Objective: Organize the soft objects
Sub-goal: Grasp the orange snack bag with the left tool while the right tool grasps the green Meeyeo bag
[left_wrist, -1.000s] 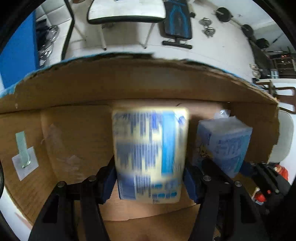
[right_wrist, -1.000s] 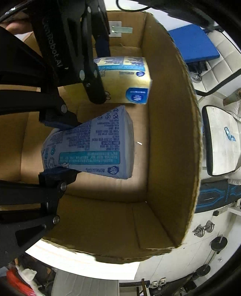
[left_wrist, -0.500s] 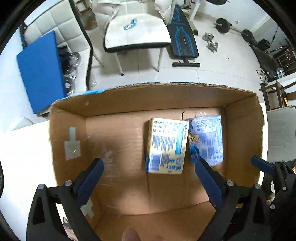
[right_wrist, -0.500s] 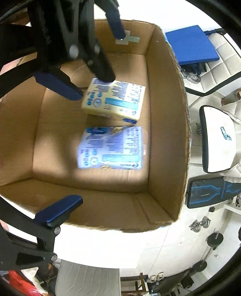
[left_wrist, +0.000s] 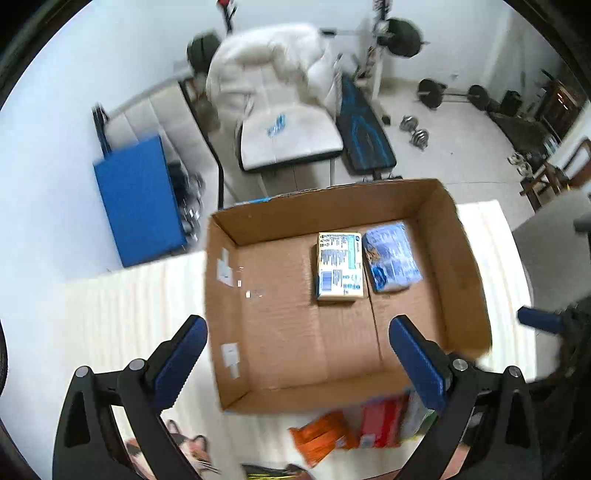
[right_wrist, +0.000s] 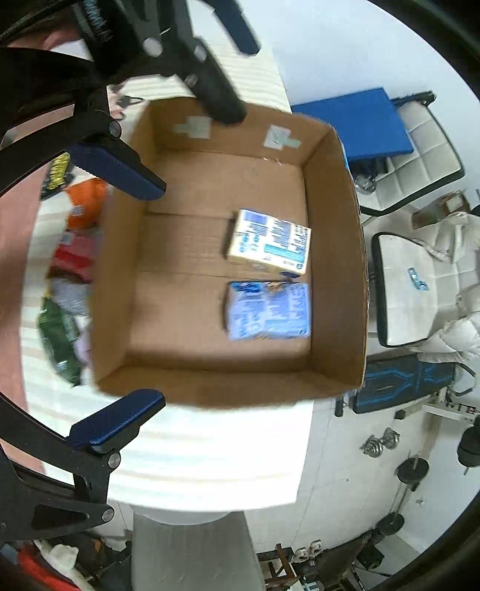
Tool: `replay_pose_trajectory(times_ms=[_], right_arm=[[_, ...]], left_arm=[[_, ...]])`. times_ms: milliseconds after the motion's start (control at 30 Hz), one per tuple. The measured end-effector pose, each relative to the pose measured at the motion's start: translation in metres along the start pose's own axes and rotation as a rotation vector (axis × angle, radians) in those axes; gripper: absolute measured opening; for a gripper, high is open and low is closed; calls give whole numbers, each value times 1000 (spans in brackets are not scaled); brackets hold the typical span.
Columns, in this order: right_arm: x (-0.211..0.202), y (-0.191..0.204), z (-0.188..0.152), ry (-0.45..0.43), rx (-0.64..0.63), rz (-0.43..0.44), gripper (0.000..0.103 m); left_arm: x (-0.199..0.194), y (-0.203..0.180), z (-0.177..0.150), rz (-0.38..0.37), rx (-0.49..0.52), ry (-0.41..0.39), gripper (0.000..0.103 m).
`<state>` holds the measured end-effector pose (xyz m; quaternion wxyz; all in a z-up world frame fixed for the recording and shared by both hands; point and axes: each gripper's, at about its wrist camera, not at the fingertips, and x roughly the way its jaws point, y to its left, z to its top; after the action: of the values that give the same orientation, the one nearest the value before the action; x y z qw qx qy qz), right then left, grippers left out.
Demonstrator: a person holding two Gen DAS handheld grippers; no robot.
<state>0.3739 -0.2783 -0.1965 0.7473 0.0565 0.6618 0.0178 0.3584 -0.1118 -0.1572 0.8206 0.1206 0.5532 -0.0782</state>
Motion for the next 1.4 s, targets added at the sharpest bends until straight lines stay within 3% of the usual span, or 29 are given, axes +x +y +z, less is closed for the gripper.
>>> replay_pose_trajectory(times_ms=[67, 167, 267, 400, 467, 600, 733, 767, 833, 867, 933, 967, 1000, 1100, 1267, 1400], right_arm=[[-9, -12, -30, 0, 24, 5, 103], [-5, -33, -71, 15, 101, 38, 103], [24, -63, -114, 72, 241, 85, 103], [83, -97, -157, 176, 417, 172, 103], [106, -105, -168, 192, 454, 193, 100], [136, -110, -176, 191, 491, 229, 83], [161, -114, -176, 193, 554, 303, 79], [164, -114, -177, 192, 569, 315, 75], [170, -115, -177, 192, 594, 360, 67], [174, -114, -176, 205, 603, 378, 62], [174, -113, -175, 207, 600, 371, 54], [173, -110, -175, 219, 587, 357, 42], [171, -110, -175, 226, 578, 346, 38], [159, -107, -179, 263, 518, 266, 37], [137, -93, -194, 322, 313, 76, 36], [143, -78, -211, 383, 147, -87, 37]], left_arm=[[-8, -5, -27, 8, 58, 1, 101], [5, -17, -68, 0, 146, 70, 101], [40, -27, -112, 19, 236, 174, 101], [94, -31, -146, 2, 292, 315, 98], [120, -32, -158, -9, 328, 372, 98], [156, -45, -170, 5, 470, 421, 98], [182, -57, -174, -52, 538, 484, 95], [187, -59, -174, -64, 533, 494, 90], [192, -60, -173, -93, 512, 508, 57], [193, -60, -171, -106, 494, 510, 53], [193, -59, -169, -130, 447, 521, 50], [192, -58, -168, -133, 417, 530, 49], [192, -56, -168, -127, 378, 541, 49], [190, -44, -172, -108, 226, 596, 49], [189, -25, -190, -168, -53, 669, 49], [194, -20, -205, -176, -155, 680, 51]])
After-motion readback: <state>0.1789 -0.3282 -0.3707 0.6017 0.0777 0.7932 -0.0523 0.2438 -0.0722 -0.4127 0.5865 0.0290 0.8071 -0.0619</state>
